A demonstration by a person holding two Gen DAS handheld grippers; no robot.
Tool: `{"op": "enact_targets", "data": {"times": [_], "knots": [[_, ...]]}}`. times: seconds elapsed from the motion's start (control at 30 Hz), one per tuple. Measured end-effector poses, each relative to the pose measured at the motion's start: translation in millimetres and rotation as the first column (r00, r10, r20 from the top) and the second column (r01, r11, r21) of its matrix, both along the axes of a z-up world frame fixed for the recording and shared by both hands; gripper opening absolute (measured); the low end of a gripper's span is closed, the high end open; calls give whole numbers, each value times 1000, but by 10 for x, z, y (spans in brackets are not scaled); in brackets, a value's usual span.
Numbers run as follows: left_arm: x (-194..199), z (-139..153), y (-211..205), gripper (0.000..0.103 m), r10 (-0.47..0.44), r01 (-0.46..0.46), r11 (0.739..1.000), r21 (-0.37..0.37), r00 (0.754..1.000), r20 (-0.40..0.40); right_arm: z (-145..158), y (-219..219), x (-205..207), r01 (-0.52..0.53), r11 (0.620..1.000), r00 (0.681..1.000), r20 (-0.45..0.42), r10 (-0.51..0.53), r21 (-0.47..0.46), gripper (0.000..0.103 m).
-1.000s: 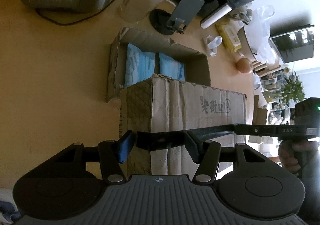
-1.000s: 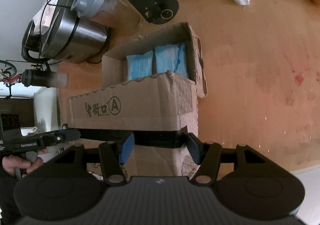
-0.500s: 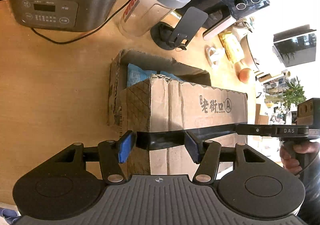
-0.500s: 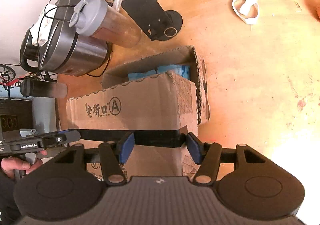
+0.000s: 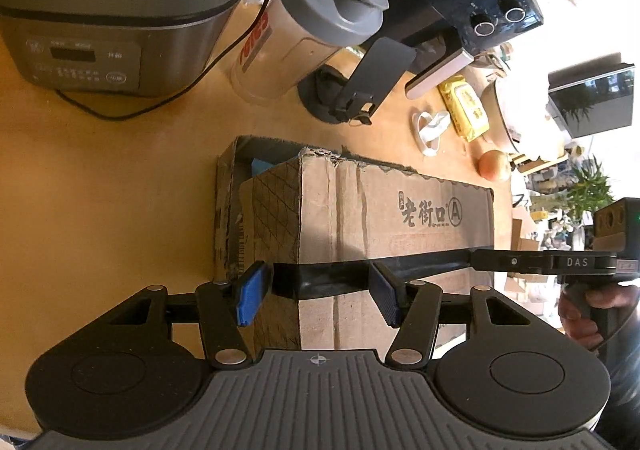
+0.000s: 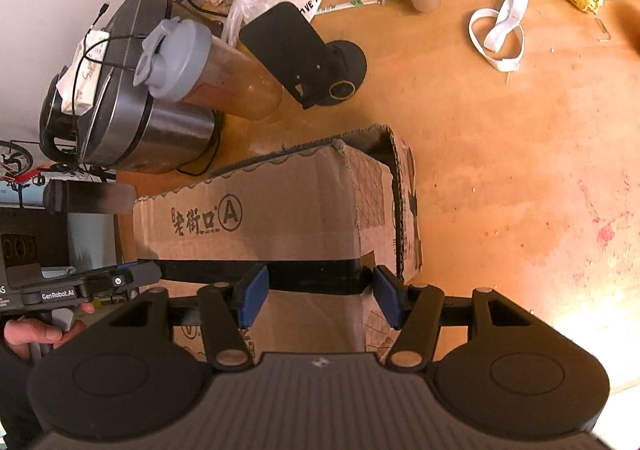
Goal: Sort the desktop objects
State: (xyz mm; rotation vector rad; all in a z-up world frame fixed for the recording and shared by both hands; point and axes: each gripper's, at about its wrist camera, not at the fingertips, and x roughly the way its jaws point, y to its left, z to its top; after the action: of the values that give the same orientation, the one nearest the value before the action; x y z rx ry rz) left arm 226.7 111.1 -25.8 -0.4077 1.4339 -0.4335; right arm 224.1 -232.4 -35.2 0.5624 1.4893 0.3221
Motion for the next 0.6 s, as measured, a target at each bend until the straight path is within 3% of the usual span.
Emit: {"op": "enact_targets", "data": {"times": [0.6], "knots": [[289, -17, -35, 54, -6, 6, 1000, 9, 1000, 16, -38, -20, 270, 8, 1000, 1000, 23, -8, 2, 61]]}}
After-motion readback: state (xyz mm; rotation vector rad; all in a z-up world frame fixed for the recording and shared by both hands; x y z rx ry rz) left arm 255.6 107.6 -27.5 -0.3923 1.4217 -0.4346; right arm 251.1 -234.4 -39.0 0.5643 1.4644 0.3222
